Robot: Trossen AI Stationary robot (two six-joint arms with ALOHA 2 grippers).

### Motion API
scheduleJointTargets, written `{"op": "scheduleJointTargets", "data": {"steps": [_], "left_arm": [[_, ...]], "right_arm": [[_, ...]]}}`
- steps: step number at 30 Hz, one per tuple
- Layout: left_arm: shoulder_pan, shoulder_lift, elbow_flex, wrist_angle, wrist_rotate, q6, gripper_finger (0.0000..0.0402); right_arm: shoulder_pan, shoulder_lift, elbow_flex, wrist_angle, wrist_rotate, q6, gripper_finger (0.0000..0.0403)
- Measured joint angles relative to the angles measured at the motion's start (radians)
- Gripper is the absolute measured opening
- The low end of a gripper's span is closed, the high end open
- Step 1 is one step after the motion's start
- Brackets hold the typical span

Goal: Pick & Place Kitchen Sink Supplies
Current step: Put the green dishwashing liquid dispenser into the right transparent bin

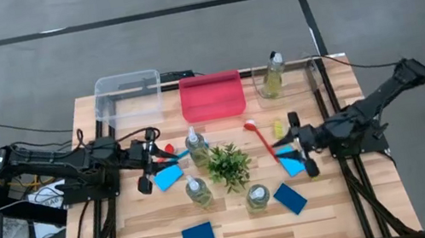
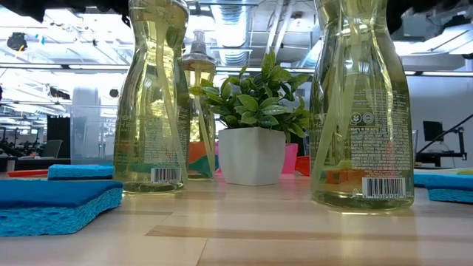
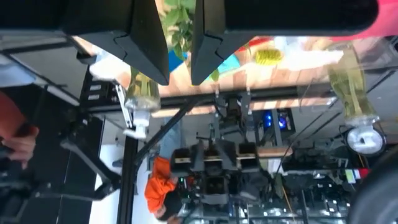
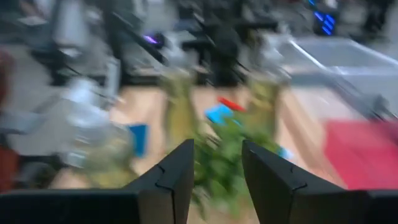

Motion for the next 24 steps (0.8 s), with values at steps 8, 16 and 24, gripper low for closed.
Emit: {"op": "scheduleJointTargets", "data": {"steps": [8,16,24], "left_arm": [[0.000,0.000,0.000,0.071,0.000,0.032,0.0068],[0.000,0.000,0.000,0.153,0.000,-0.042,0.0068],[0.000,0.000,0.000,0.162,0.000,-0.043,0.0068]], "right_arm": [[0.138,0.112,-0.004,0.211,0.003,-0.128,0.0125],[0.179,0.208,0.034,0.256,0.003,-0.128,0.0128],[0.156,0.239,0.045,0.249,0.005,-0.126,0.0168]]}}
